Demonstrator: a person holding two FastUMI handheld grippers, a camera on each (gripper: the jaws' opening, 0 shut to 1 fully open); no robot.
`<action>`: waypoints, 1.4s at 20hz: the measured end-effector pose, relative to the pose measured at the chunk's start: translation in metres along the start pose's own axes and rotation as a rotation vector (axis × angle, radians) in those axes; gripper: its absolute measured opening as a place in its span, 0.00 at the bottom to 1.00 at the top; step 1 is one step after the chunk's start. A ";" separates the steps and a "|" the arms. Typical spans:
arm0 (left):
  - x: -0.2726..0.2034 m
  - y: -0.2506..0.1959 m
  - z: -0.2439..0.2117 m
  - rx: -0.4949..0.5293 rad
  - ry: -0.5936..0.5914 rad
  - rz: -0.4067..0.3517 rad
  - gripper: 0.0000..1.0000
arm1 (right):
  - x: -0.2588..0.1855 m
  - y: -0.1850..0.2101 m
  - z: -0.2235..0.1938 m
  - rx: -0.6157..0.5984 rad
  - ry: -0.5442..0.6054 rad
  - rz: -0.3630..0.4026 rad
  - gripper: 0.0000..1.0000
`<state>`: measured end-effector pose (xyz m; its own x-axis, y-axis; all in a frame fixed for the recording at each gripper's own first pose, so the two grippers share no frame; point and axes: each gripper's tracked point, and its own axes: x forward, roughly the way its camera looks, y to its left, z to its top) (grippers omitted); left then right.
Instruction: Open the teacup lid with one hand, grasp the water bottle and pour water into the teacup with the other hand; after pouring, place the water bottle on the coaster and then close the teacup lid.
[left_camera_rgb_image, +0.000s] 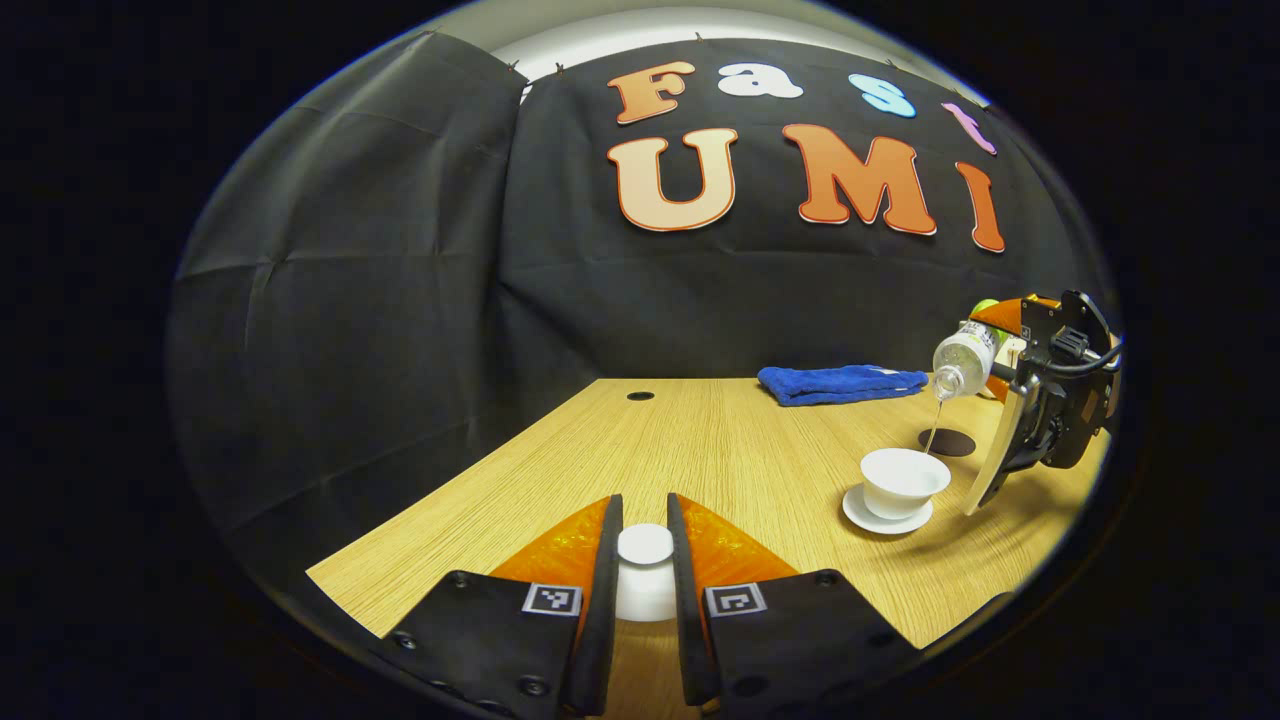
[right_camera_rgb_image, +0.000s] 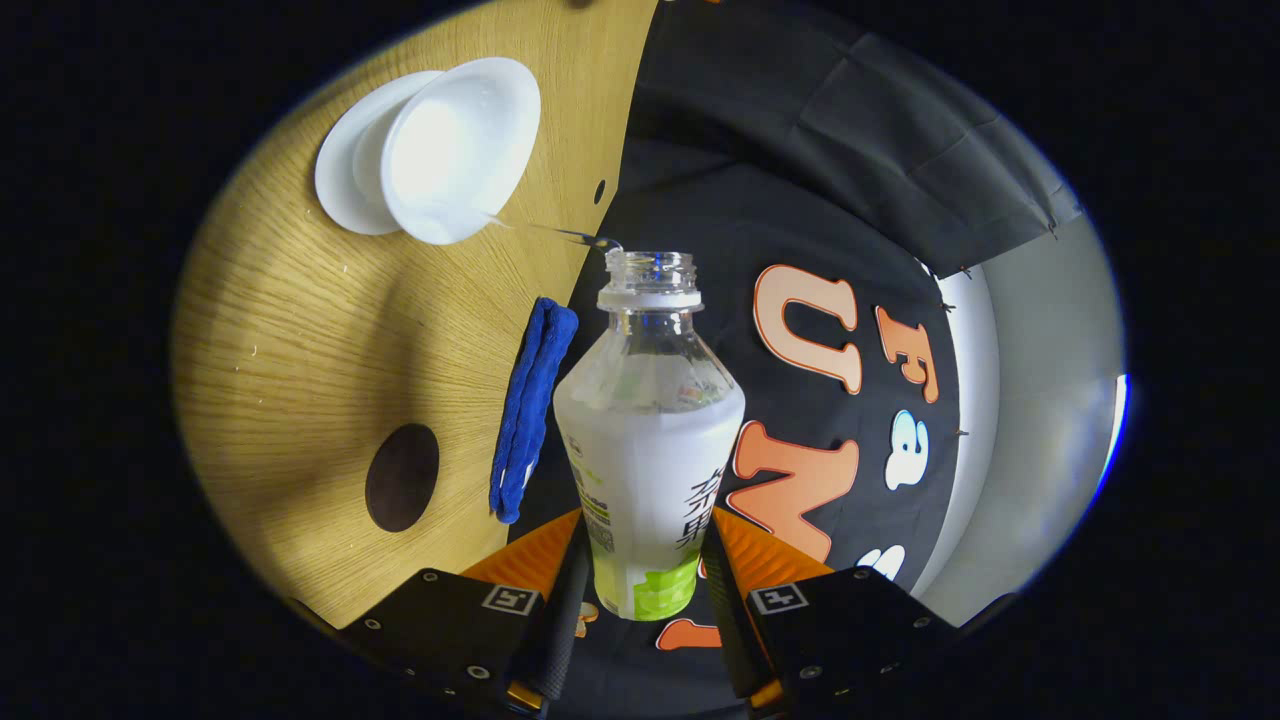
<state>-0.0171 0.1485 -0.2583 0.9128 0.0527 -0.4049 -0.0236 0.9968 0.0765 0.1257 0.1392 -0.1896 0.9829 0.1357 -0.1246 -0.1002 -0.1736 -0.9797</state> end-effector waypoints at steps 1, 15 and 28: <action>-0.001 0.001 -0.001 -0.003 0.004 0.002 0.31 | -0.001 -0.003 -0.002 -0.002 -0.001 -0.004 0.62; -0.003 -0.005 -0.003 0.003 0.007 -0.016 0.31 | -0.002 -0.027 0.005 -0.128 -0.046 -0.092 0.62; -0.003 -0.010 0.002 0.001 -0.003 -0.025 0.31 | -0.004 -0.031 0.024 -0.247 -0.125 -0.132 0.61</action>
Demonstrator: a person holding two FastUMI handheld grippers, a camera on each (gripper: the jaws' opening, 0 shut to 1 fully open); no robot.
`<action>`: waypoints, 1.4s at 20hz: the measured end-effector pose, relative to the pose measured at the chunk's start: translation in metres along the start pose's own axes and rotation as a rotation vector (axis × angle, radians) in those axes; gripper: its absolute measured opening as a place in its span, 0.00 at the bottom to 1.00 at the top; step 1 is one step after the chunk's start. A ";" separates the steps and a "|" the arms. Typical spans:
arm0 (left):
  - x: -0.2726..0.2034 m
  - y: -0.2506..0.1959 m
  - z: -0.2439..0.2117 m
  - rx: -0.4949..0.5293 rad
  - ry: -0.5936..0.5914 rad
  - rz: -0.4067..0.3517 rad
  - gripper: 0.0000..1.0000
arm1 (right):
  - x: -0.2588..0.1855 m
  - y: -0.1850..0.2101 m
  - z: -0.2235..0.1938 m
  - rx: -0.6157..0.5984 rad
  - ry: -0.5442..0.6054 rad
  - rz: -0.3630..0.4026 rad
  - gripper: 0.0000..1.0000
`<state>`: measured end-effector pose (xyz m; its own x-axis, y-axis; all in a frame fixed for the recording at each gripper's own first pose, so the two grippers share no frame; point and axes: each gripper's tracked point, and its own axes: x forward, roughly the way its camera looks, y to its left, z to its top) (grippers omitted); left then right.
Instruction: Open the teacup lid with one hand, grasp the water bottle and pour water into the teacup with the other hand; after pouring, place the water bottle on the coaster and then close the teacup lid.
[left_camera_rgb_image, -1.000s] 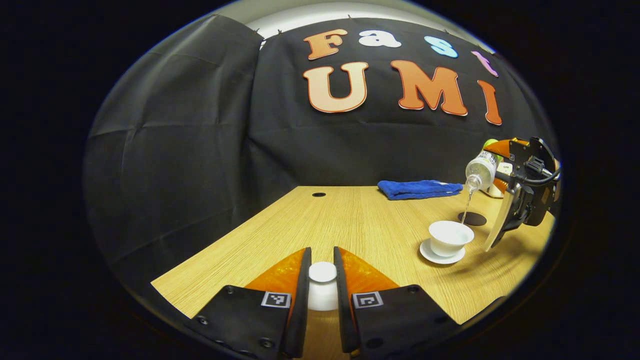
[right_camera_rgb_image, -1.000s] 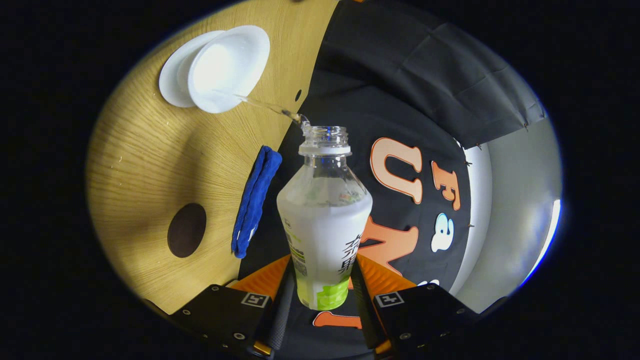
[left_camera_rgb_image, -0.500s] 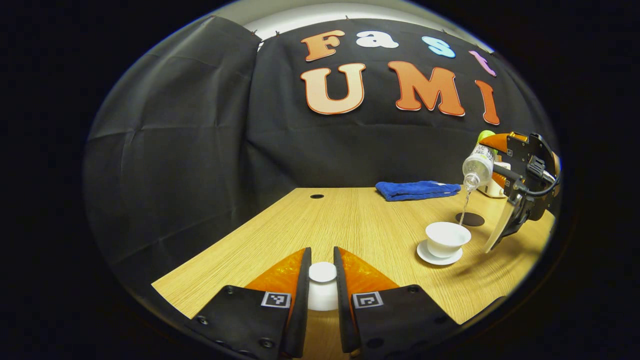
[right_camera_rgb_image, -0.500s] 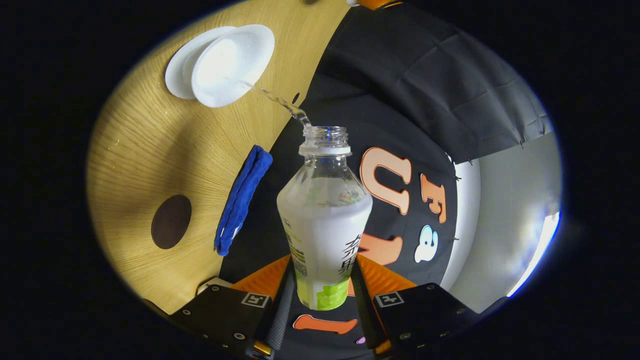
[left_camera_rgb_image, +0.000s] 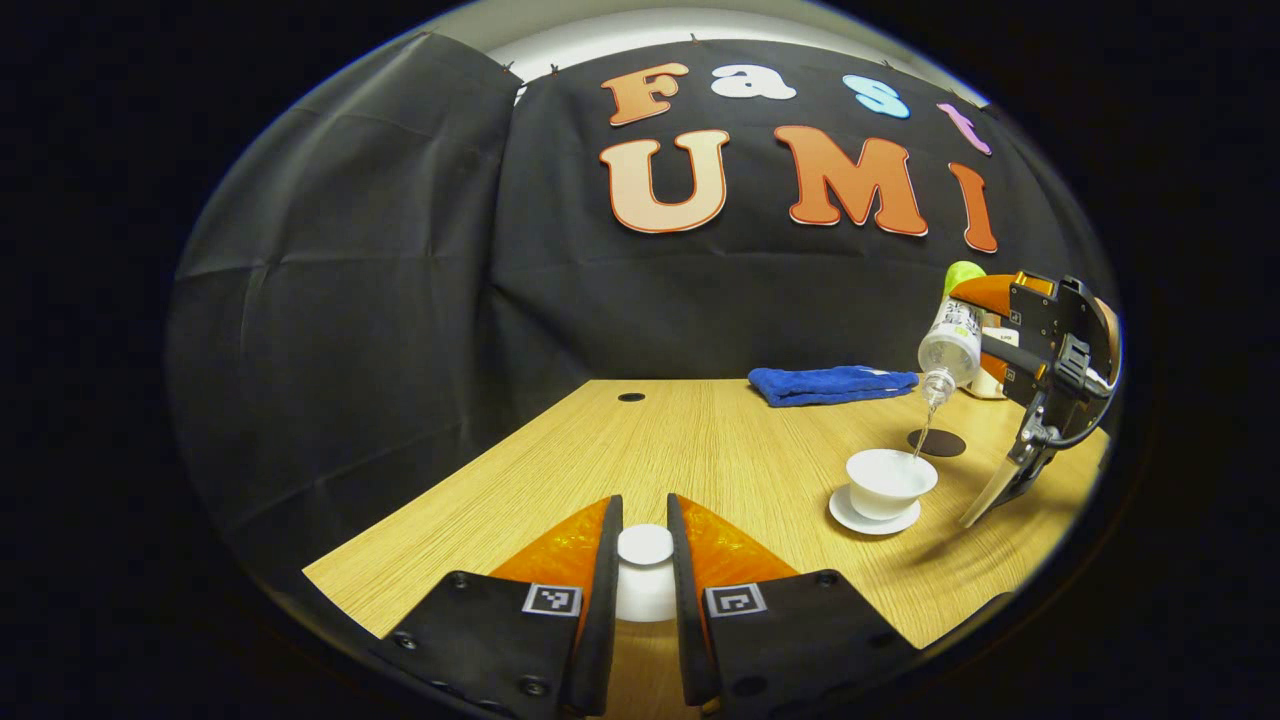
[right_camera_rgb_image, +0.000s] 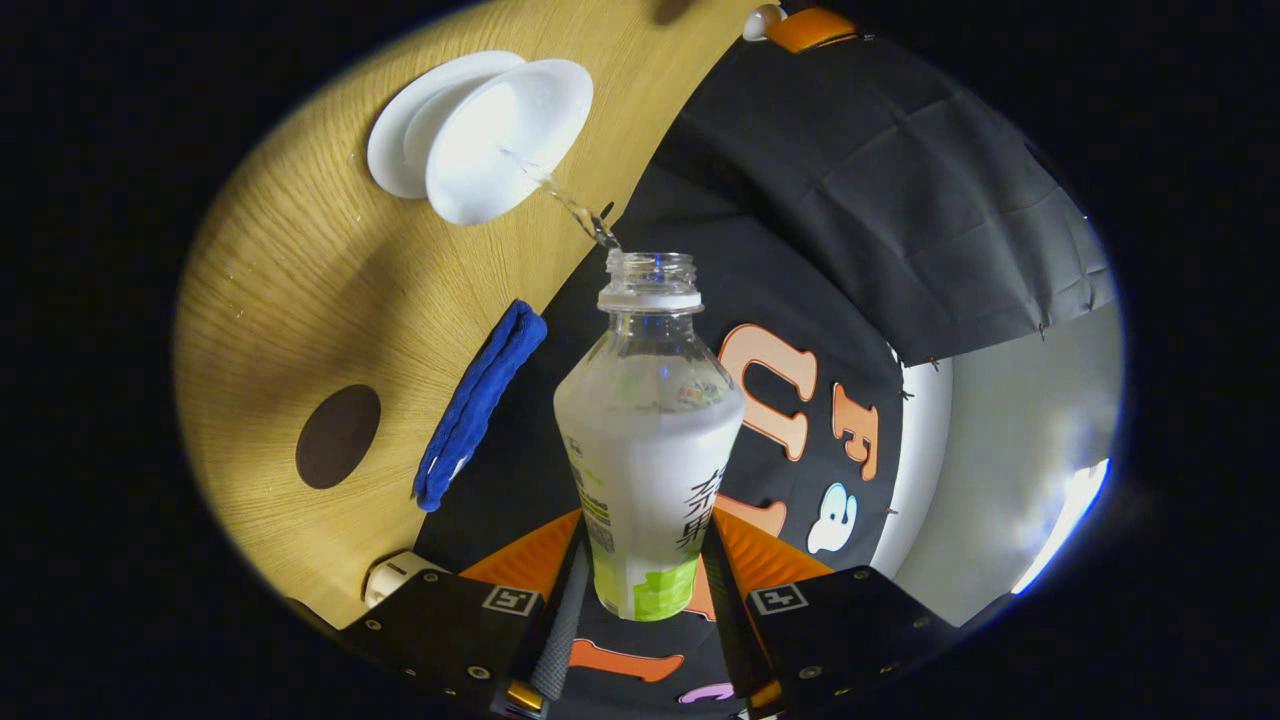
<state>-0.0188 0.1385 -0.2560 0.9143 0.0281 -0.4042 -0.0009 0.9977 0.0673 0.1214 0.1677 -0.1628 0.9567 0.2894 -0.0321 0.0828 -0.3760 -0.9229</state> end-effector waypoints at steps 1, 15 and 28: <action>-0.001 0.000 0.000 0.002 0.002 -0.001 0.31 | 0.000 -0.003 0.003 -0.014 -0.009 -0.010 0.62; -0.006 -0.004 0.013 0.003 -0.026 -0.010 0.31 | 0.002 -0.031 0.022 -0.125 -0.086 -0.113 0.62; -0.010 -0.012 0.015 -0.002 -0.026 -0.015 0.31 | -0.002 -0.012 0.024 -0.039 -0.085 -0.057 0.62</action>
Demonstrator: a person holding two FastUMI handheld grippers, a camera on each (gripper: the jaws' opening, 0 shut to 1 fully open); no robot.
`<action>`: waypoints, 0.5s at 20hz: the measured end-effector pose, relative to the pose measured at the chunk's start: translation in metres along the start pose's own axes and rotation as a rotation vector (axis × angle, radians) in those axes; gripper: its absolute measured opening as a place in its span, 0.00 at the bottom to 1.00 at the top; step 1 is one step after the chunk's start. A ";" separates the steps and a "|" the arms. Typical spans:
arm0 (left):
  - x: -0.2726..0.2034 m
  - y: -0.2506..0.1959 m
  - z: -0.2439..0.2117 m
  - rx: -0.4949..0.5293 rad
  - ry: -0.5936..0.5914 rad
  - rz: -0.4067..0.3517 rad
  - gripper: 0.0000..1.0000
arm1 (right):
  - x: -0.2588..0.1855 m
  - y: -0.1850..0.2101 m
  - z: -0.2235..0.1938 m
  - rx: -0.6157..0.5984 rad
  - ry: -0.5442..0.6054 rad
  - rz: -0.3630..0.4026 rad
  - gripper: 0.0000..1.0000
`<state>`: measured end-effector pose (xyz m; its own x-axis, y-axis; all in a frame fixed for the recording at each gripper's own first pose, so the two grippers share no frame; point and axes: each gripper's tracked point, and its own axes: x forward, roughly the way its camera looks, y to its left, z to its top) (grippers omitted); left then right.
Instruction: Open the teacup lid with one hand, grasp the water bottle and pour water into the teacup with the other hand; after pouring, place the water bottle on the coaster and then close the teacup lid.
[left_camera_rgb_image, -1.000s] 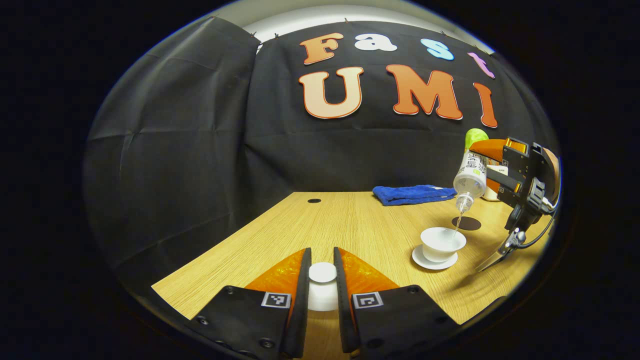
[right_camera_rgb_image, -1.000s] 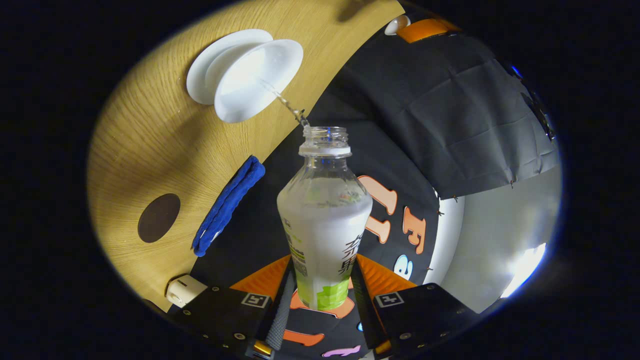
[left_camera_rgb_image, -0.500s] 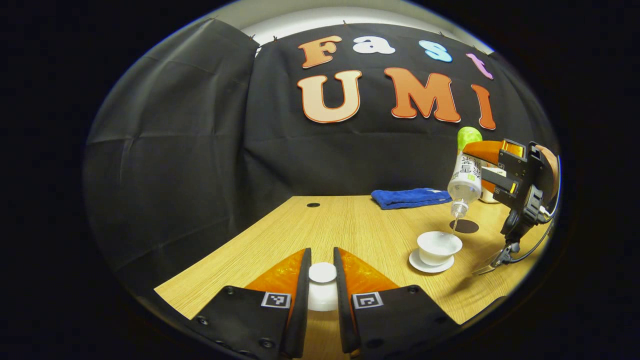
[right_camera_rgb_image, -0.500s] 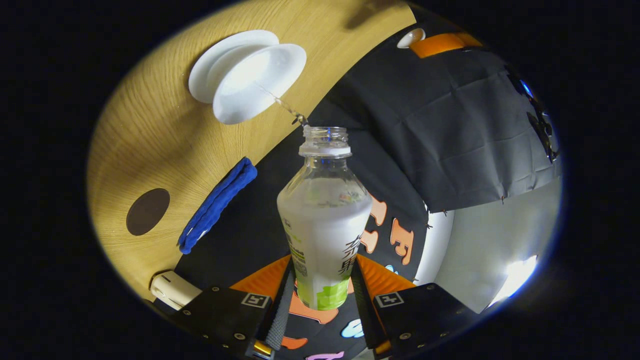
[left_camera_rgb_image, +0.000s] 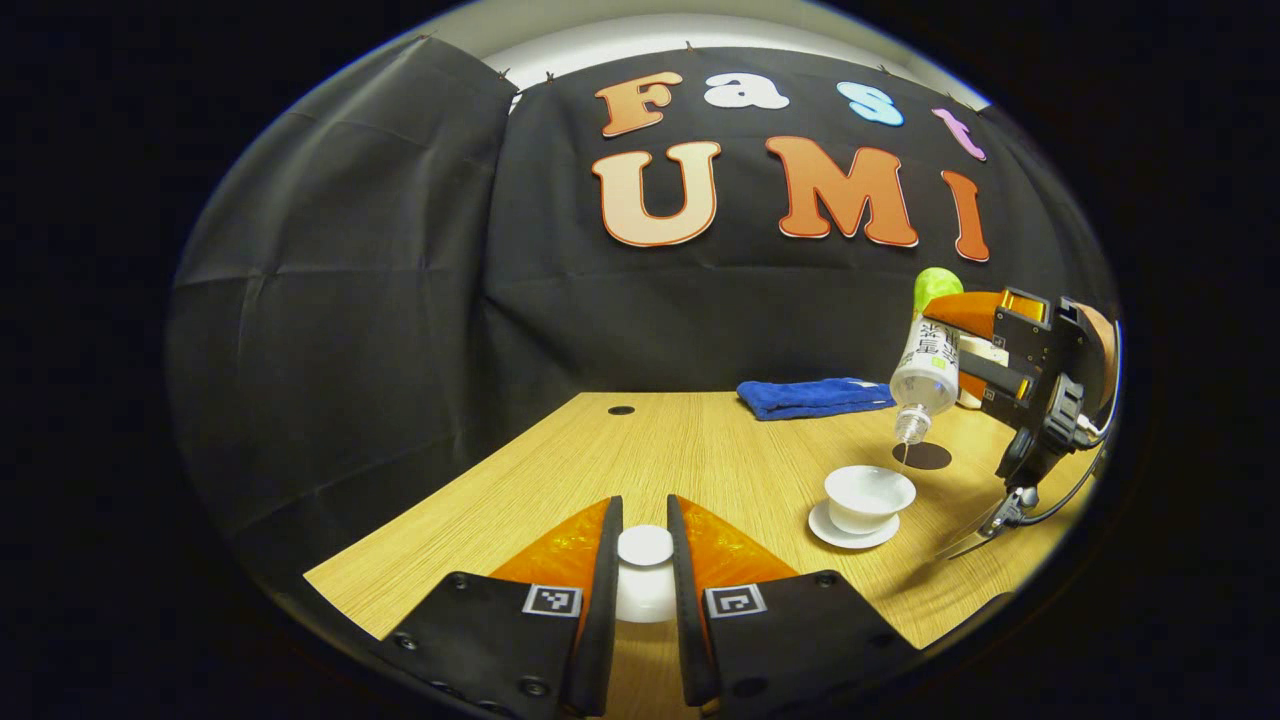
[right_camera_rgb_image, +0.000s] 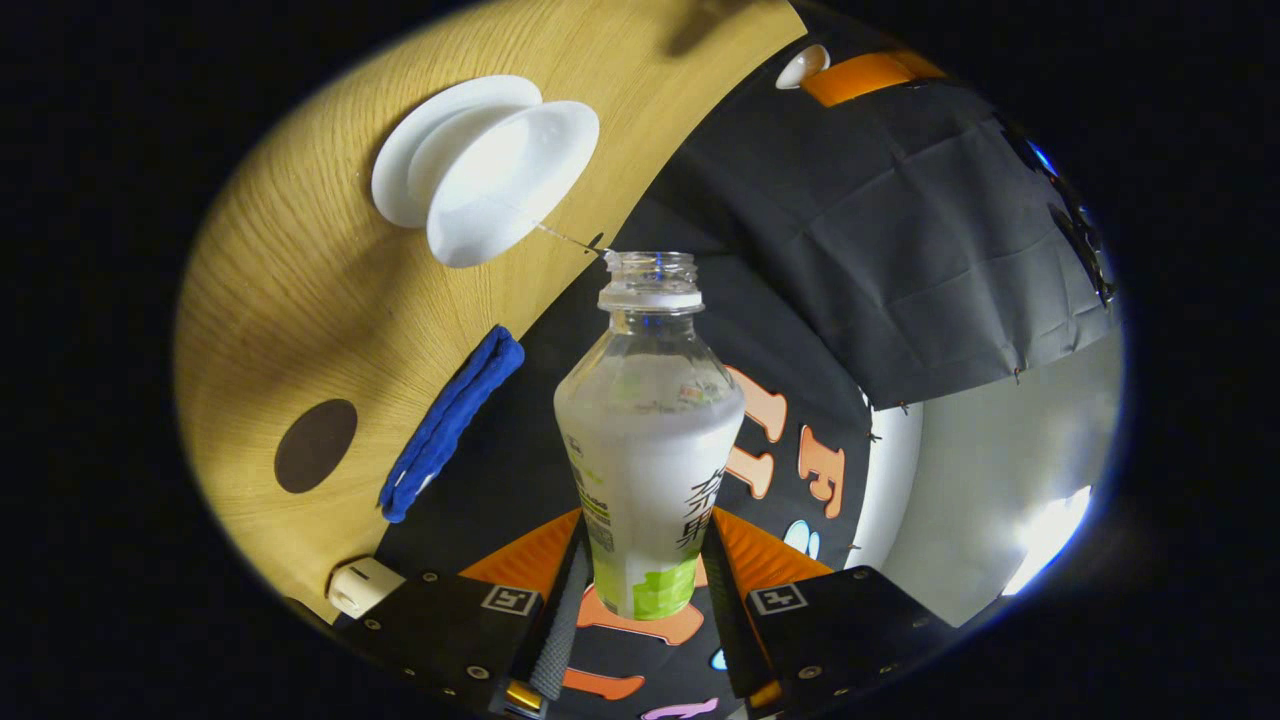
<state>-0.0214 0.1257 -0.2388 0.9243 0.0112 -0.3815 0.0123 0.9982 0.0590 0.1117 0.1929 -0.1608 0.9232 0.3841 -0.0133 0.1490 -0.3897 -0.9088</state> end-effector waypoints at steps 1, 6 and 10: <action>0.000 0.000 -0.001 0.000 0.002 0.001 0.29 | -0.002 0.007 0.002 0.027 0.000 0.020 0.62; -0.002 -0.005 0.002 0.010 0.002 0.003 0.29 | -0.010 0.039 0.012 0.222 0.013 0.139 0.62; 0.000 -0.014 0.000 0.007 0.010 -0.014 0.31 | -0.010 0.054 0.017 0.350 0.040 0.203 0.62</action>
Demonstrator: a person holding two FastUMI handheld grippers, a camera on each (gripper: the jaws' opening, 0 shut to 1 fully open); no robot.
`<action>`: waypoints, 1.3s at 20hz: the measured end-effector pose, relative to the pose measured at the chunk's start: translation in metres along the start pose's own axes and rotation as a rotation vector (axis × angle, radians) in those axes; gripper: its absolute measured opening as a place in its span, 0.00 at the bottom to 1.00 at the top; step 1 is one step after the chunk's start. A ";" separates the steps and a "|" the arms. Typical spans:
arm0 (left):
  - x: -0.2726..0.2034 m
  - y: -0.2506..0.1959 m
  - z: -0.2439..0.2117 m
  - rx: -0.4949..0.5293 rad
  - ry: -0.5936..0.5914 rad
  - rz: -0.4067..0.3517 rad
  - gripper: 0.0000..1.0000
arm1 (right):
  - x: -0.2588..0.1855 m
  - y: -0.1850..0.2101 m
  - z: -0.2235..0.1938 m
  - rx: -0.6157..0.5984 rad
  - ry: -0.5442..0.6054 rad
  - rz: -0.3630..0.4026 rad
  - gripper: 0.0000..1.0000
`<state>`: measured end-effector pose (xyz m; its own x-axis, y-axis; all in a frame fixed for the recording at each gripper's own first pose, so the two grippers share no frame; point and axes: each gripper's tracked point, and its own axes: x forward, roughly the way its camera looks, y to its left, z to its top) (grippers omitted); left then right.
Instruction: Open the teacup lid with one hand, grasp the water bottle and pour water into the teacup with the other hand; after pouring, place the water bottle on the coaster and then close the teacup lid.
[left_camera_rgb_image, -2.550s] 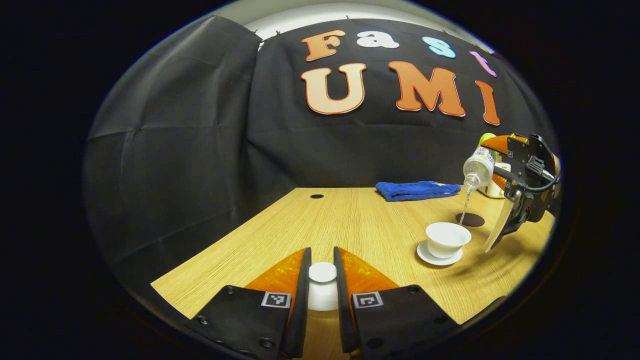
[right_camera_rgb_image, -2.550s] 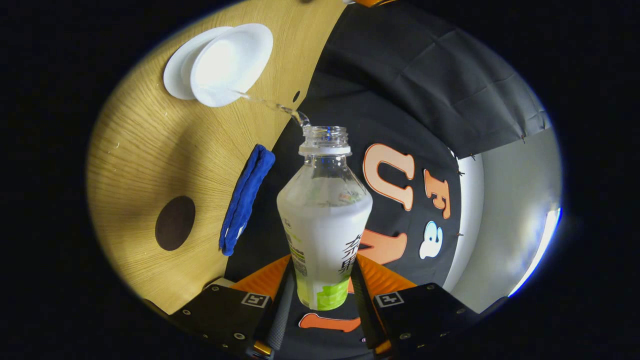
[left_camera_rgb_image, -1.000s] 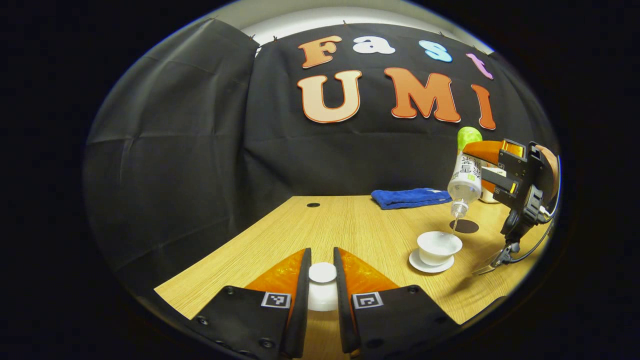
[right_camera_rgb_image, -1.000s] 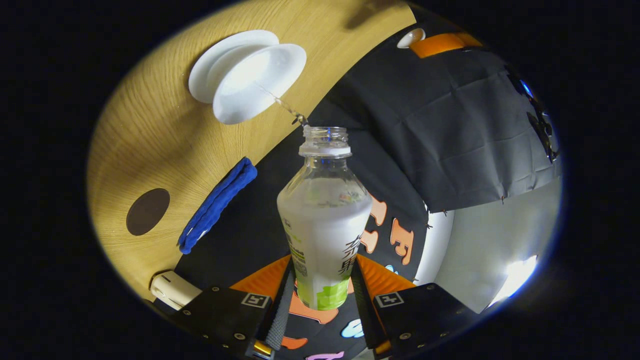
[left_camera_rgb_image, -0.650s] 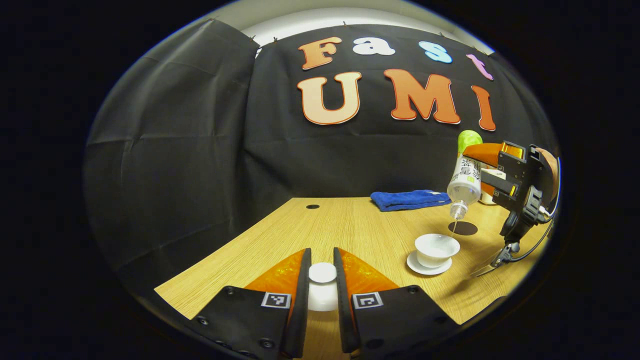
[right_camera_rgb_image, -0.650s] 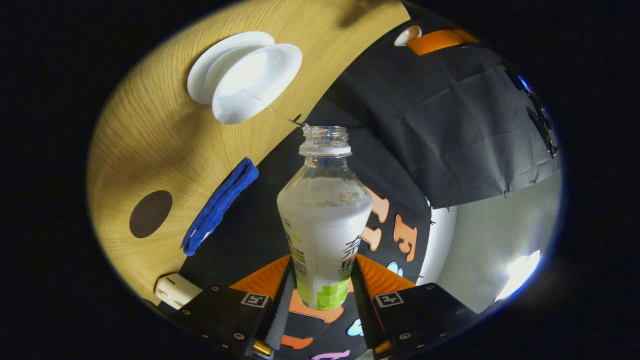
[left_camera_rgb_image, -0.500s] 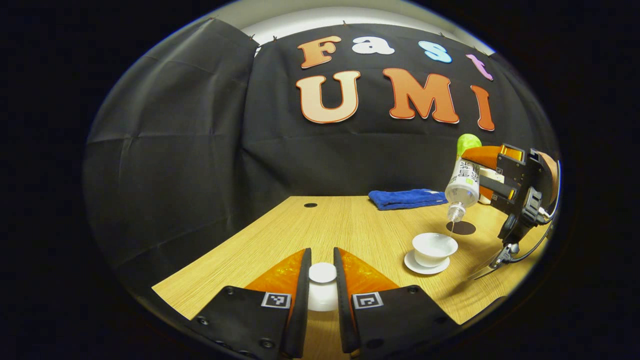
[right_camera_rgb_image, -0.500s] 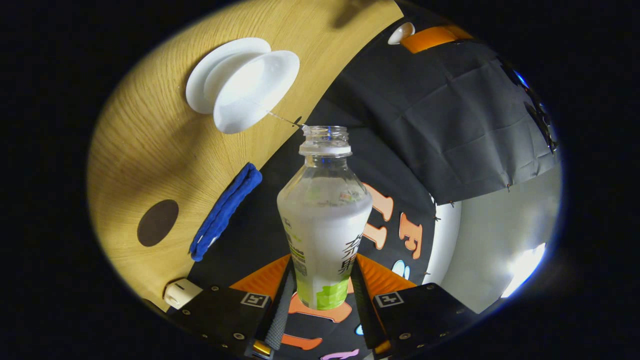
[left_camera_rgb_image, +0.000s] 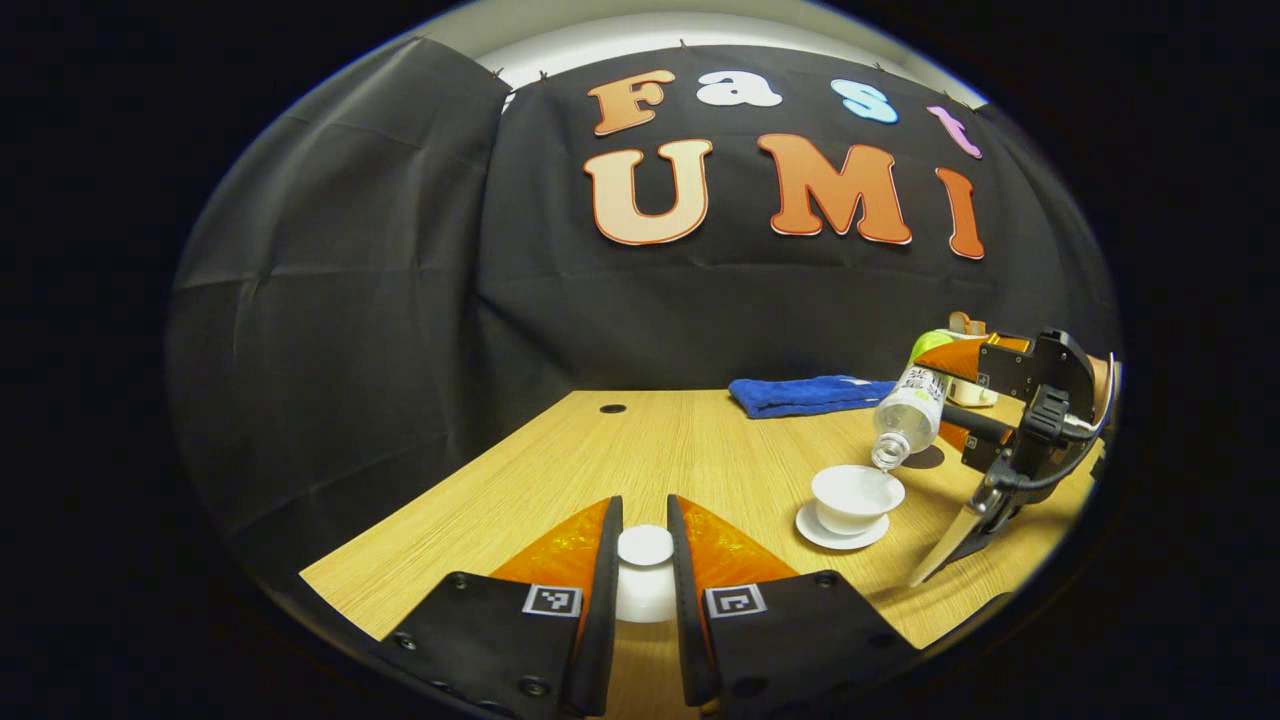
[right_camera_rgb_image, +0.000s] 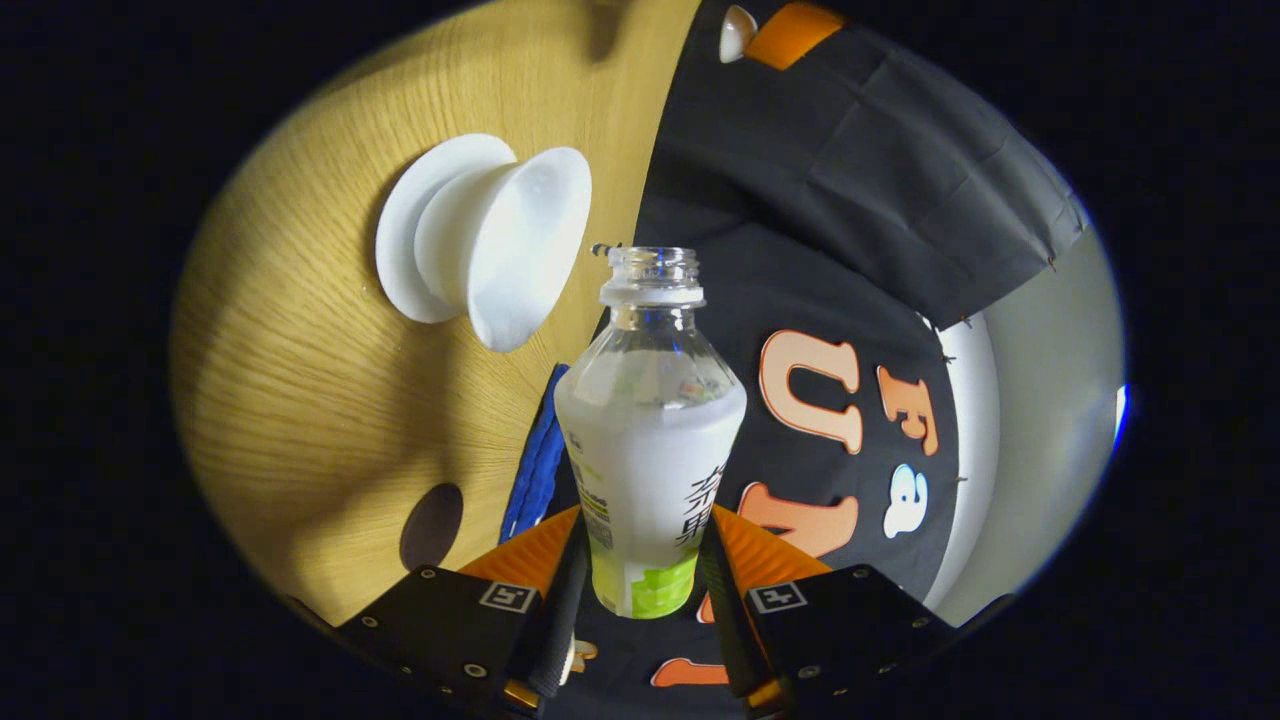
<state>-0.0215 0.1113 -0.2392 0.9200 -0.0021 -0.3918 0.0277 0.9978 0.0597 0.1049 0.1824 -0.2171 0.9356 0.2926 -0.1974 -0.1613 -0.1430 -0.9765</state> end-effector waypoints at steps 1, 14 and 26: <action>0.001 0.000 -0.001 0.002 0.003 0.001 0.31 | -0.001 0.006 -0.002 0.059 0.008 0.027 0.62; 0.006 -0.017 0.001 0.027 0.015 -0.007 0.31 | 0.003 0.001 -0.023 0.707 0.105 0.146 0.63; 0.014 -0.028 -0.012 0.034 0.050 -0.028 0.31 | 0.018 -0.002 -0.085 1.304 0.239 0.112 0.63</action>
<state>-0.0139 0.0836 -0.2575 0.8981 -0.0262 -0.4389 0.0677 0.9946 0.0790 0.1486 0.1071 -0.2108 0.9079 0.1476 -0.3924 -0.2958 0.8888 -0.3500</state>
